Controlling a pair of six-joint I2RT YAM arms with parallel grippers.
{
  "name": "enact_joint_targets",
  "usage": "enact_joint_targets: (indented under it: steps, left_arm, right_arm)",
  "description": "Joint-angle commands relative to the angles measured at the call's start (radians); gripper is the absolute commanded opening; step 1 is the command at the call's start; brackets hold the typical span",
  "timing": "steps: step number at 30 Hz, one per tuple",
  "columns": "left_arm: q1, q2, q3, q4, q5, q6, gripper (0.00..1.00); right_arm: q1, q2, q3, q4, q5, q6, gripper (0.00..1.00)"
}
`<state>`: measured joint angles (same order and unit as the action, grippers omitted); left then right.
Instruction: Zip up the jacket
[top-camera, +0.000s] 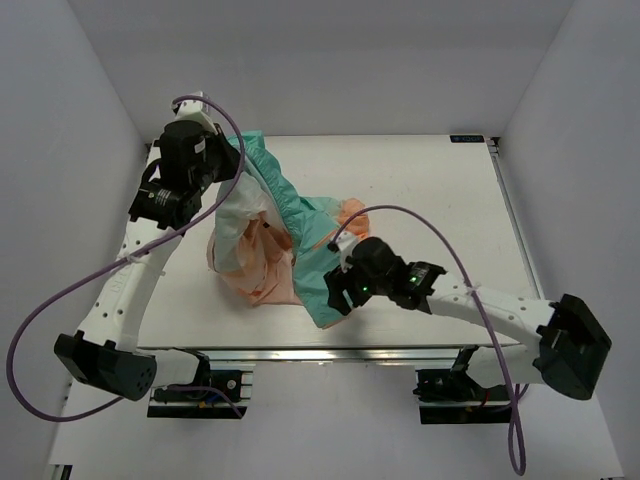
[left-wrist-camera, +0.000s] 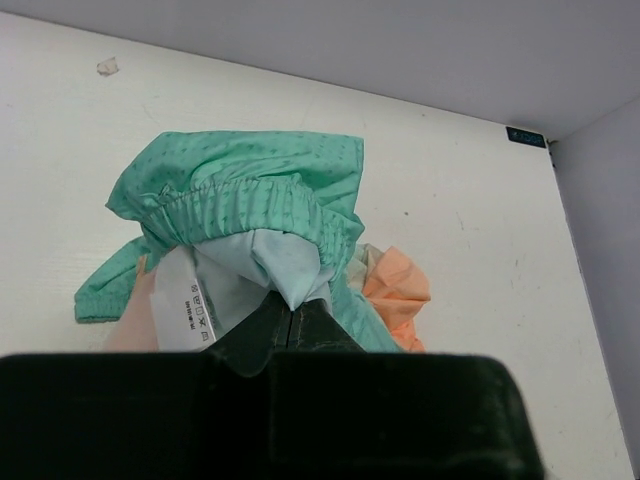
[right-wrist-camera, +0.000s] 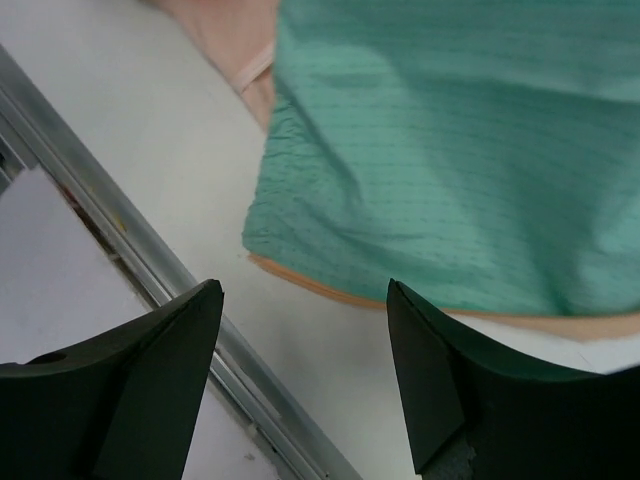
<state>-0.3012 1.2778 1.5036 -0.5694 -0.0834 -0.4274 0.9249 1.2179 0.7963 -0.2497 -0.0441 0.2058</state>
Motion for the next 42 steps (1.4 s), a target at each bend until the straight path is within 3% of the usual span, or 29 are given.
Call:
enact_joint_targets:
  steps: [1,4,13,15,16,17,18,19,22,26,30,35,38,40,42]
  left_arm:
    - [-0.003,0.008,0.026,0.009,-0.036,-0.031,0.00]
    - [-0.001,0.026,0.030,0.009,-0.056,-0.040,0.00]
    - [-0.001,0.028,0.040,-0.001,-0.098,-0.034,0.00]
    - [-0.003,0.022,0.043,-0.004,-0.110,-0.037,0.00]
    - [-0.001,0.015,0.038,0.003,-0.111,-0.037,0.00]
    - [-0.003,0.012,0.038,0.003,-0.111,-0.039,0.00]
    - [-0.001,0.008,0.041,0.002,-0.115,-0.039,0.00]
    - [-0.001,0.006,0.046,-0.006,-0.116,-0.037,0.00]
    - [-0.001,-0.006,0.078,-0.032,-0.139,-0.028,0.00]
    - [-0.001,-0.041,0.145,-0.069,-0.170,-0.011,0.00]
    - [-0.001,-0.113,0.199,-0.084,-0.173,0.018,0.00]
    - [-0.001,-0.204,0.288,-0.090,-0.164,0.050,0.00]
    - [-0.003,-0.242,0.369,-0.096,-0.121,0.059,0.00]
    - [-0.001,-0.258,0.441,-0.098,-0.101,0.059,0.00]
    - [-0.003,-0.259,0.536,-0.124,-0.089,0.073,0.00]
  right_arm:
    - [0.113,0.084,0.001,0.087,0.029,-0.055,0.72]
    - [0.182,0.198,0.014,0.092,0.116,-0.051,0.72]
    - [0.203,0.439,0.070,0.133,0.265,0.055,0.72]
    - [0.209,0.475,0.075,0.135,0.326,0.082,0.66]
    - [0.209,0.486,0.076,0.136,0.370,0.095,0.58]
    - [0.209,0.496,0.081,0.122,0.403,0.116,0.22]
    - [0.209,0.505,0.104,0.098,0.452,0.141,0.04]
    - [0.209,0.500,0.115,0.074,0.530,0.155,0.00]
    - [0.206,0.401,0.149,0.003,0.666,0.173,0.00]
    - [0.195,0.102,0.222,-0.031,0.786,0.109,0.00]
    - [0.193,-0.198,0.329,0.030,0.898,-0.064,0.00]
    - [0.193,-0.401,0.450,0.121,0.863,-0.183,0.00]
    - [0.195,-0.490,0.516,0.177,0.854,-0.174,0.00]
    - [0.193,-0.527,0.517,0.281,0.775,-0.195,0.00]
    - [0.193,-0.522,0.599,0.236,0.722,-0.201,0.00]
